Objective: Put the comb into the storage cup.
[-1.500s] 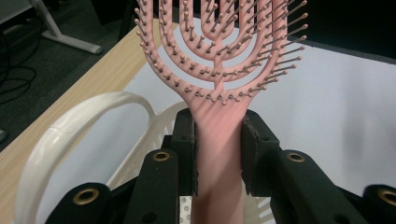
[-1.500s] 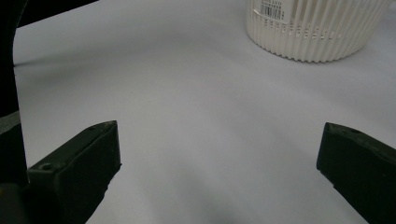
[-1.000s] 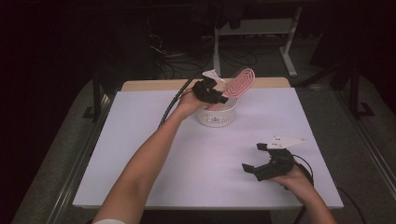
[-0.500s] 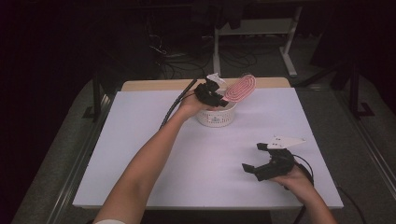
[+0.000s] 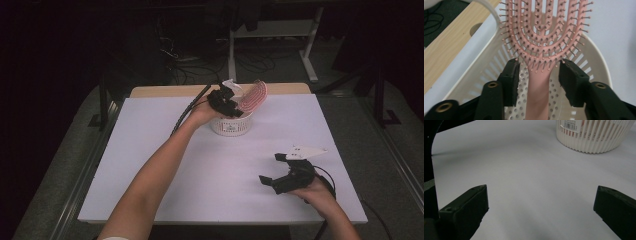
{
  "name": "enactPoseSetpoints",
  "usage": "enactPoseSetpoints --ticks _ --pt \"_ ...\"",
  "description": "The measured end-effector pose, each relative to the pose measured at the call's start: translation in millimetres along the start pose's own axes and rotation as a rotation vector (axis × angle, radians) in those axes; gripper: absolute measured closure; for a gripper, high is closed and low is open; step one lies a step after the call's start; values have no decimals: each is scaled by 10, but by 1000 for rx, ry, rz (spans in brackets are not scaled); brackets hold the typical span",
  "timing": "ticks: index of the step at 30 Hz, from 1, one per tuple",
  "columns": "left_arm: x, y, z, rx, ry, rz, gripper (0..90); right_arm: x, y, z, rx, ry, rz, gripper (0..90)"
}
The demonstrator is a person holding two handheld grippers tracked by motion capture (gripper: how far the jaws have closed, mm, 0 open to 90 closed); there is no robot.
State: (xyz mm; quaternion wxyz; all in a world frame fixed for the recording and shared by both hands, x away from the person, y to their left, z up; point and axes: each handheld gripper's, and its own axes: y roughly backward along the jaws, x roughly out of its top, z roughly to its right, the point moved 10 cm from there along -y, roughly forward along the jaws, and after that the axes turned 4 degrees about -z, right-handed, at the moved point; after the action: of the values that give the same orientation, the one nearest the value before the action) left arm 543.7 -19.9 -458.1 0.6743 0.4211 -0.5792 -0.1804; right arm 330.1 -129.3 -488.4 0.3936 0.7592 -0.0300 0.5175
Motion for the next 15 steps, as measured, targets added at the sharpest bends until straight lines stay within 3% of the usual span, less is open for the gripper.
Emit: enactPoseSetpoints --ticks 6,15 --pt "-5 109 -17 -6 20 9 347 1 1 -1 0 0 0 0" --pt "32 374 -54 -24 64 103 271 0 -8 -3 -2 3 -2 0"
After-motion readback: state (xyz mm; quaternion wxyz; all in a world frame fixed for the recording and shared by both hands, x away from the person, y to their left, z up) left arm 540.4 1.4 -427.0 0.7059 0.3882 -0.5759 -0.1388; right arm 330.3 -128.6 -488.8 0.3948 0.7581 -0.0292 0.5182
